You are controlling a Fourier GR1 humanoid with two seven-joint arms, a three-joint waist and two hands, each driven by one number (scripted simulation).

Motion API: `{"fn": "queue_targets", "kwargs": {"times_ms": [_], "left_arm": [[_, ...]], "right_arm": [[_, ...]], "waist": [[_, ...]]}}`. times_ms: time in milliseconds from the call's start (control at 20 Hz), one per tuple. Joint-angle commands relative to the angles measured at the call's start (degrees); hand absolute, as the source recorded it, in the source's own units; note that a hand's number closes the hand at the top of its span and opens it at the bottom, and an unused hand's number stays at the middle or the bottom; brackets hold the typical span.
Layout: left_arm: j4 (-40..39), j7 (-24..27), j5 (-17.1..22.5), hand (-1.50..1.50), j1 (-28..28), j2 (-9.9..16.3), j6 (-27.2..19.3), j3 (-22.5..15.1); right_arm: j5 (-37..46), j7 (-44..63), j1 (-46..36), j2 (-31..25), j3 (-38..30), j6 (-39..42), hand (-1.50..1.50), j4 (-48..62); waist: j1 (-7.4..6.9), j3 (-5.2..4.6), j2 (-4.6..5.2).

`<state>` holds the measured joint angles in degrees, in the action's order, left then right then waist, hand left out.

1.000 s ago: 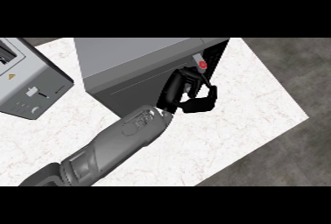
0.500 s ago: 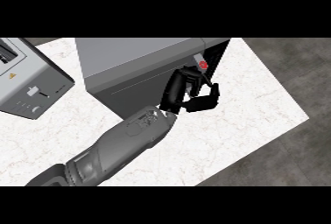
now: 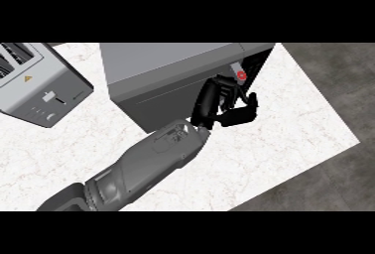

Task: Pick up the milk, place it into the microwave and close the microwave

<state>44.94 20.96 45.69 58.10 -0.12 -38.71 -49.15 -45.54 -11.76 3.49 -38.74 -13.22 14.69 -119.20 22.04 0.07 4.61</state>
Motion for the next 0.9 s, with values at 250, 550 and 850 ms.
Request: {"fn": "queue_targets", "kwargs": {"times_ms": [250, 550, 850], "left_arm": [[-10.0, -0.5, 2.8, 1.5, 0.3, 4.1, 2.8, 1.9], [-11.1, 0.8, 4.6, -1.5, 0.5, 5.1, 4.1, 1.4], [-11.6, 1.2, 6.1, -1.5, 1.0, 5.5, 6.7, 0.4]], "right_arm": [[-1.8, 1.0, 0.9, -1.2, -4.1, -1.3, -1.5, -1.6], [-2.6, 1.9, 2.8, -1.1, -5.6, -2.3, -1.5, -2.9], [-3.9, 2.9, 3.7, -1.4, -6.7, -2.8, -1.5, -4.9]], "waist": [[-4.0, -0.18, 0.44], [-5.73, -0.25, 0.28], [-7.22, -0.28, 0.2]]}}
